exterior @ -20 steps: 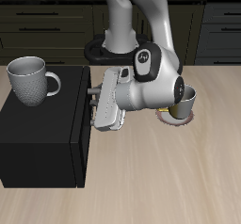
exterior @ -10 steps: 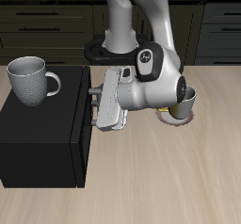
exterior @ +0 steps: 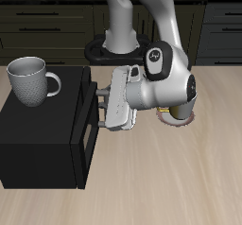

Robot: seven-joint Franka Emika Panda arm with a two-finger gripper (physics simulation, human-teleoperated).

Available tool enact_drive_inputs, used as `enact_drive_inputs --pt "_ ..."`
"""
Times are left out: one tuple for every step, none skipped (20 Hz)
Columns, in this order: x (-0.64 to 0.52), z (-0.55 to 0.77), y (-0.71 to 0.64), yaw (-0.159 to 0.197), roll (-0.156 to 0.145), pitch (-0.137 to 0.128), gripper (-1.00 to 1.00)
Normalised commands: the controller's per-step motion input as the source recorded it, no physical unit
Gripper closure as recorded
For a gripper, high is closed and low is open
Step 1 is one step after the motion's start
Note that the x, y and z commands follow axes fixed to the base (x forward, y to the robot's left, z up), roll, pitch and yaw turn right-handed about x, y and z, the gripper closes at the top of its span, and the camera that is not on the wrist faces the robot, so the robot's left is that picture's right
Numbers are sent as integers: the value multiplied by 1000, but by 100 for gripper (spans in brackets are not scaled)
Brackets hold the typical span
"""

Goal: Open the microwave

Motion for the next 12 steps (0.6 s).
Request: enact_drive_inputs --pt "0 21 -243 0 0 0 100" --pt "-114 -28 837 3 168 -12 100" --pt "-113 -7 350 67 -2 60 100" --pt "-54 27 196 -13 44 -44 100" --pt "-69 -6 295 23 66 43 100" --pt "3 -5 -197 0 0 0 100" --pt "-149 -16 660 39 80 57 100" --pt "-94 37 278 -1 37 -21 100" --pt "-60 -52 192 40 12 20 100" --pt "-62 -30 215 2 12 31 100" --pt "-18 10 228 -13 73 -39 100" --pt "-191 -52 606 50 31 12 100"
